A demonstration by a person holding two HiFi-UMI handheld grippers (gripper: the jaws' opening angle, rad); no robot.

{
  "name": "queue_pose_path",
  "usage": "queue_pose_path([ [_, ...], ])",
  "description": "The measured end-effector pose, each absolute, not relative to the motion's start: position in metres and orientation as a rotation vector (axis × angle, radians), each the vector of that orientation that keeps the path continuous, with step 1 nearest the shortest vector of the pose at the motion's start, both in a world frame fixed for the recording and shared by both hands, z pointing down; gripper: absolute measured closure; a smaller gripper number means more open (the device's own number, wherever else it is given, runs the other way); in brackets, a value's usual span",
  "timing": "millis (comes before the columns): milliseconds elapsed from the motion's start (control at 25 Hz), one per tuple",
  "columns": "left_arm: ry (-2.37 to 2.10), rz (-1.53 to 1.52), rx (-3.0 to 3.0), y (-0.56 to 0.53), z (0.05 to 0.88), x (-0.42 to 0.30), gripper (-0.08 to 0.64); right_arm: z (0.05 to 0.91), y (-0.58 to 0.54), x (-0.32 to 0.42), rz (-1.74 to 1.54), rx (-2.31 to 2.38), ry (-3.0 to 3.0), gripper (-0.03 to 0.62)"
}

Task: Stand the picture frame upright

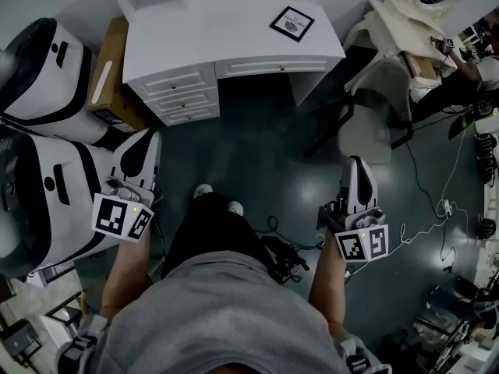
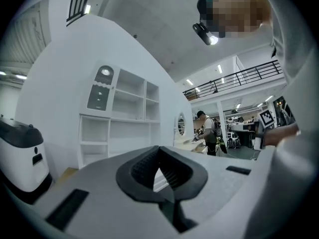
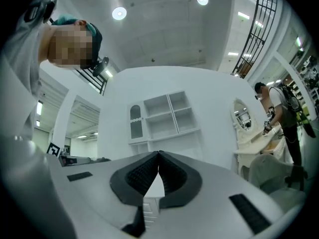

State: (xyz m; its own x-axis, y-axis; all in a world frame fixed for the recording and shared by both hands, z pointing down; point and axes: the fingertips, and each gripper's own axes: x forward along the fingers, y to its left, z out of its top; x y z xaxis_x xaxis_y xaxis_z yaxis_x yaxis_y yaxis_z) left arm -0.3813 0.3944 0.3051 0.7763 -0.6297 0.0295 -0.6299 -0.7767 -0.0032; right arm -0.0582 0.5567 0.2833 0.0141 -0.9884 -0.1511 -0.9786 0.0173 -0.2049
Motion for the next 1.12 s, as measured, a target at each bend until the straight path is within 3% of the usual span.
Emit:
queue_pose_path([
  [520, -1.011, 0.018, 2.938, 0.352, 0.318, -0.346, 0.554, 0.289, 0.528, -0.035, -0.094, -2.059, 2.059, 0.566],
  [1120, -0.820, -0.155, 2.995, 0.211, 0.299, -0.265, 0.554, 0.272, 0.413, 0.024, -0.062, -2.152, 1.959, 0.566],
])
